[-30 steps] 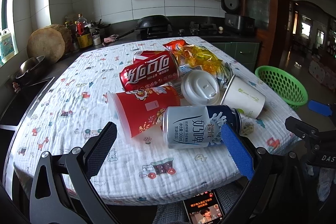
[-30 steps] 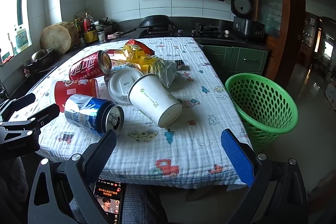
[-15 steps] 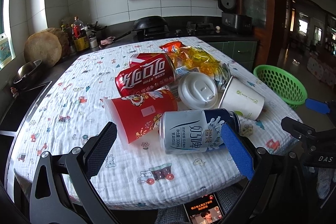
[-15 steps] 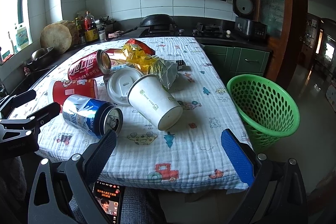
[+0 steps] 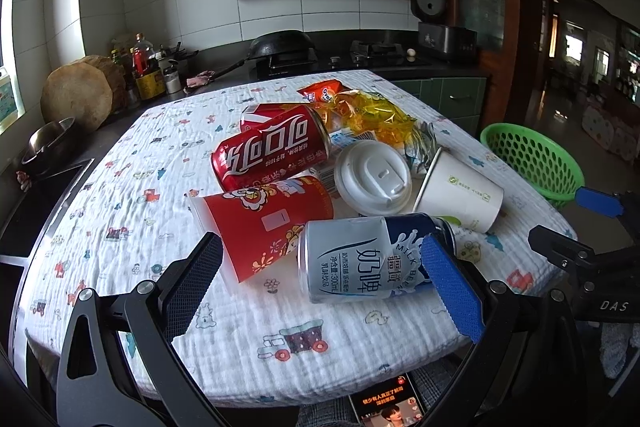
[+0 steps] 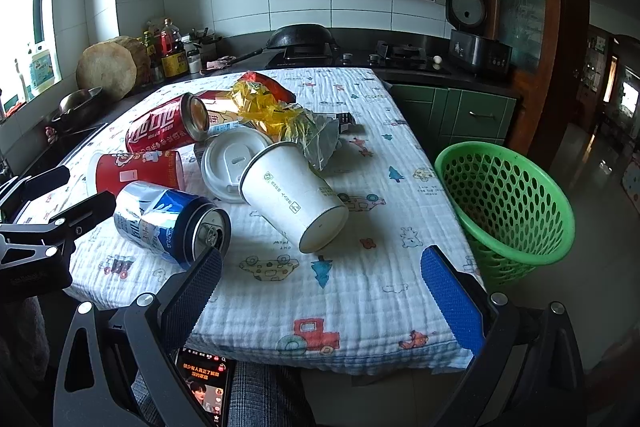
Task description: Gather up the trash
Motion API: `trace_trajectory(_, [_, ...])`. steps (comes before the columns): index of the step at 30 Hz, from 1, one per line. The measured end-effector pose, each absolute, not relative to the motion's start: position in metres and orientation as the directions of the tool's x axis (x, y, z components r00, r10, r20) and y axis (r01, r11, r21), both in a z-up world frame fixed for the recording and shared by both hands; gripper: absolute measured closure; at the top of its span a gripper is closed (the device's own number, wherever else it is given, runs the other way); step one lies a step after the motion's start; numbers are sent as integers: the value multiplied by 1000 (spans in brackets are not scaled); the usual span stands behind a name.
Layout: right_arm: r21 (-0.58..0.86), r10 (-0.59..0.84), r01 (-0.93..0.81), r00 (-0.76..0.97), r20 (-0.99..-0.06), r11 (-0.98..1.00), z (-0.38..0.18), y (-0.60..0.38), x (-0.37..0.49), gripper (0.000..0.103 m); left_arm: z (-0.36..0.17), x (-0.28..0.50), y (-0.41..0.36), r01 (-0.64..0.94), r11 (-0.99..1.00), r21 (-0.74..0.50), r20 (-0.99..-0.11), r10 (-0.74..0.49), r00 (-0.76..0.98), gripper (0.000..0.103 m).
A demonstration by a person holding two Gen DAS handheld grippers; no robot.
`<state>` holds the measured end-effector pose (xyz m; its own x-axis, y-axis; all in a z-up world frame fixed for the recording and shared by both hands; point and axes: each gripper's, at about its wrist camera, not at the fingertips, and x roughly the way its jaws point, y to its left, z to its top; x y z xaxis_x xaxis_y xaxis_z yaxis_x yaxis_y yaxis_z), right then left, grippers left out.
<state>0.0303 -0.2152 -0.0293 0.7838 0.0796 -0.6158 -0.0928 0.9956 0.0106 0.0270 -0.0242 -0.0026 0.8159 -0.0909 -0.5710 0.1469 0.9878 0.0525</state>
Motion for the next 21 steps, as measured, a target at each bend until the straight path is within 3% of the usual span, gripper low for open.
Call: trace_trajectory(21, [-30, 139, -206, 751, -645, 978, -31, -205, 67, 6, -2, 47, -15, 171, 984, 46, -591, -111, 799, 5])
